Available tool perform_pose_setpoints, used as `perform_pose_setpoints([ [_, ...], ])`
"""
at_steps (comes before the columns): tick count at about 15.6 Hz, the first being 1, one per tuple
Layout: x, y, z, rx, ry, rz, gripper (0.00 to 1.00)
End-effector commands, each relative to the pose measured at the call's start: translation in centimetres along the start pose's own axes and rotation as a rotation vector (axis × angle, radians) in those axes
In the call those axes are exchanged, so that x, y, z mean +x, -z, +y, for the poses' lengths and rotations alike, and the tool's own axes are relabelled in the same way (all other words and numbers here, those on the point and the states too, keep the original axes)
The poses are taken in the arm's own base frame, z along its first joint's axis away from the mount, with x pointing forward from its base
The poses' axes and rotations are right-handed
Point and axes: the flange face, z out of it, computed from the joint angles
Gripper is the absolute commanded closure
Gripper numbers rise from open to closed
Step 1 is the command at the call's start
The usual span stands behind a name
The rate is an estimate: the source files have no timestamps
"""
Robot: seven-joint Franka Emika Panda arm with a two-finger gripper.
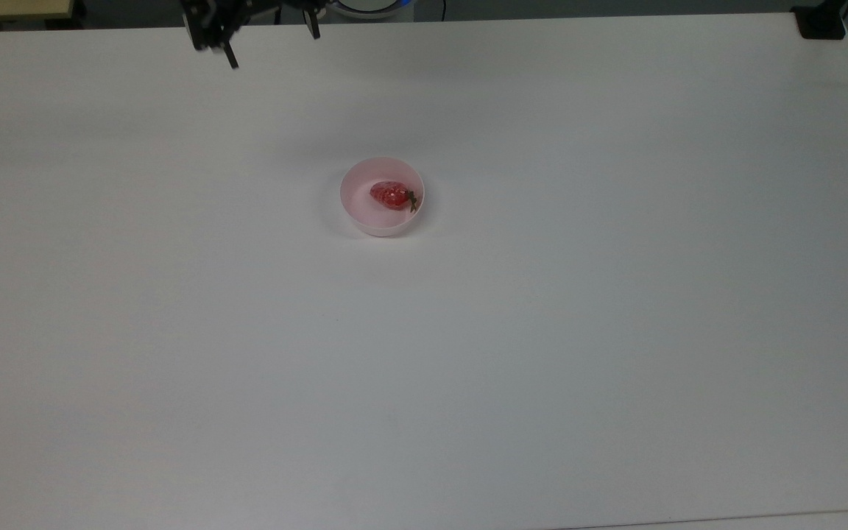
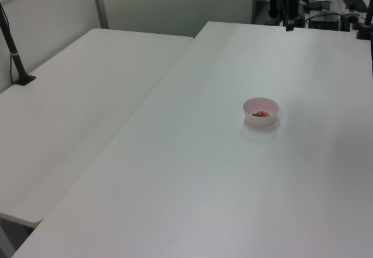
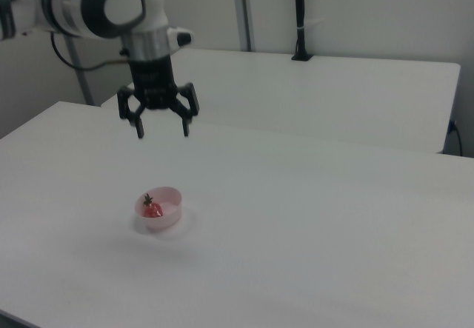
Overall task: Pick up strawberry from bowl
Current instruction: 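Move the open gripper over the pink bowl and lower it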
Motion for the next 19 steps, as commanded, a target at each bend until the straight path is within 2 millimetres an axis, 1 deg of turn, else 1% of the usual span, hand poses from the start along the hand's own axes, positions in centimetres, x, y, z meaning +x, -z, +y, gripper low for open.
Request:
perform_pose_setpoints([
  [1,3.1,-5.0,-1.7,-0.027,0.161,-0.079,0.0],
  [3,4.2,-7.3,-3.0,-0.02,0.194,-0.095,0.0],
  [4,4.9,-8.6,-4.0,-0.019,0.217,-0.102,0.0],
  [5,5.7,-9.3,-4.9,-0.022,0.237,-0.098,0.0],
  [7,7.4,-11.8,-6.1,-0.008,0.259,-0.117,0.01],
  [8,8.3,-13.0,-7.2,0.0,0.266,-0.128,0.05],
  [11,10.8,-16.1,-8.9,-0.006,0.175,-0.108,0.25],
  [12,11.4,-17.2,-9.1,-0.004,0.158,-0.11,0.29],
  [13,11.7,-18.2,-9.1,-0.001,0.153,-0.111,0.3],
  [15,12.2,-19.4,-9.0,0.0,0.151,-0.112,0.3],
  [19,12.2,-21.2,-9.0,-0.011,0.142,-0.146,0.3],
])
